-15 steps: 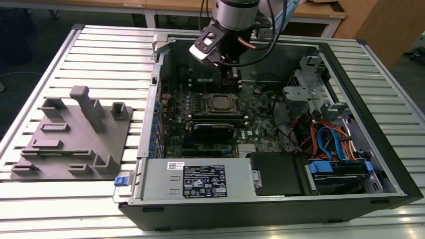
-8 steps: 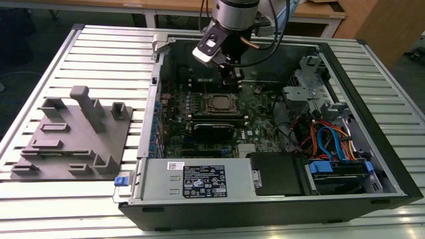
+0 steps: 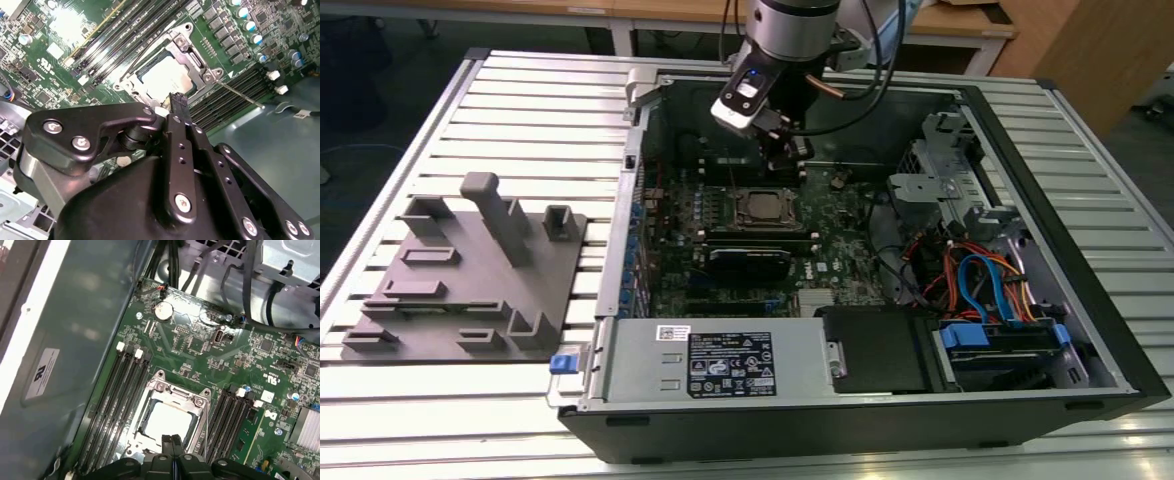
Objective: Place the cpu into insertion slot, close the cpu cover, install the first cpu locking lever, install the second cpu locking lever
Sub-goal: 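Install the first cpu locking lever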
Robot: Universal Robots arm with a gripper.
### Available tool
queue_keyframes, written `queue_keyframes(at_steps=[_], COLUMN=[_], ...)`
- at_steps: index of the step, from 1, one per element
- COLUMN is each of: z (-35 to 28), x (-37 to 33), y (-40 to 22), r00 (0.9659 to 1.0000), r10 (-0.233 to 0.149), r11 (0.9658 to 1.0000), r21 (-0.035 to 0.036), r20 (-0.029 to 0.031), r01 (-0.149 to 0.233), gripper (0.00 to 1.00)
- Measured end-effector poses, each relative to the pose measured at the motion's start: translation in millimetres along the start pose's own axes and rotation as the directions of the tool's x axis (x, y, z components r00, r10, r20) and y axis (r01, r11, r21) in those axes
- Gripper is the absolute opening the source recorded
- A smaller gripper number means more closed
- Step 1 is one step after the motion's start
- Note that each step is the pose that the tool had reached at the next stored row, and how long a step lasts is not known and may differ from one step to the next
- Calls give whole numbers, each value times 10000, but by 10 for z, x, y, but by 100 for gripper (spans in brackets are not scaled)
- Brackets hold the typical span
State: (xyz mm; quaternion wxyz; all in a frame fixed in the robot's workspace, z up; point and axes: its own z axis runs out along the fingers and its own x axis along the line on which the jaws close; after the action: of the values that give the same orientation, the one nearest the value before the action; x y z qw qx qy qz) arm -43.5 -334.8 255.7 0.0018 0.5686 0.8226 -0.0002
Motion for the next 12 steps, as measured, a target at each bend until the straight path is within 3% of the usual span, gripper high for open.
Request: queue_keyframes(at_steps=[7, 12], z=[0, 0], x=[-15, -13], y=[-54, -62], r00=[9997, 9958], r10=[-230, -914], r11=[9997, 9958], r21=[-1, -3], r20=[-1, -1], r01=[230, 914], gripper=[11, 11])
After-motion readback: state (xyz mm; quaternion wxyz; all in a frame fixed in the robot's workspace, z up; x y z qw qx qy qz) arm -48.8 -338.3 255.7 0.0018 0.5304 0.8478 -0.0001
